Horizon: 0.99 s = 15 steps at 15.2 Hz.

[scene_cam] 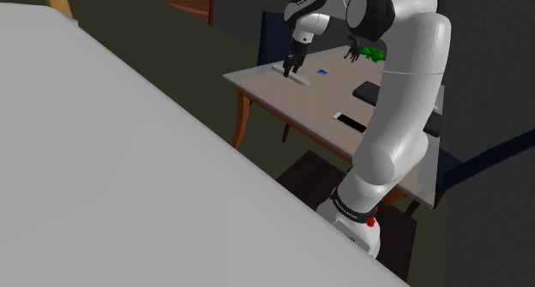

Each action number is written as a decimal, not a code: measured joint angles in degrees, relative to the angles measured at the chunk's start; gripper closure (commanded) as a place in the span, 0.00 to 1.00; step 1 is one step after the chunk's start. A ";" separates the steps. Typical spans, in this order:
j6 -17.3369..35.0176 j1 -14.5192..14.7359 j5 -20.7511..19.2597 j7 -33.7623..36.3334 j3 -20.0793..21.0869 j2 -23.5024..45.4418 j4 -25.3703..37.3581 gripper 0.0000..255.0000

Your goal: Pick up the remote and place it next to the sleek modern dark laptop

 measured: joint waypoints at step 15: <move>-2.56 -0.35 -5.28 -1.93 -3.11 -12.06 -8.48 1.00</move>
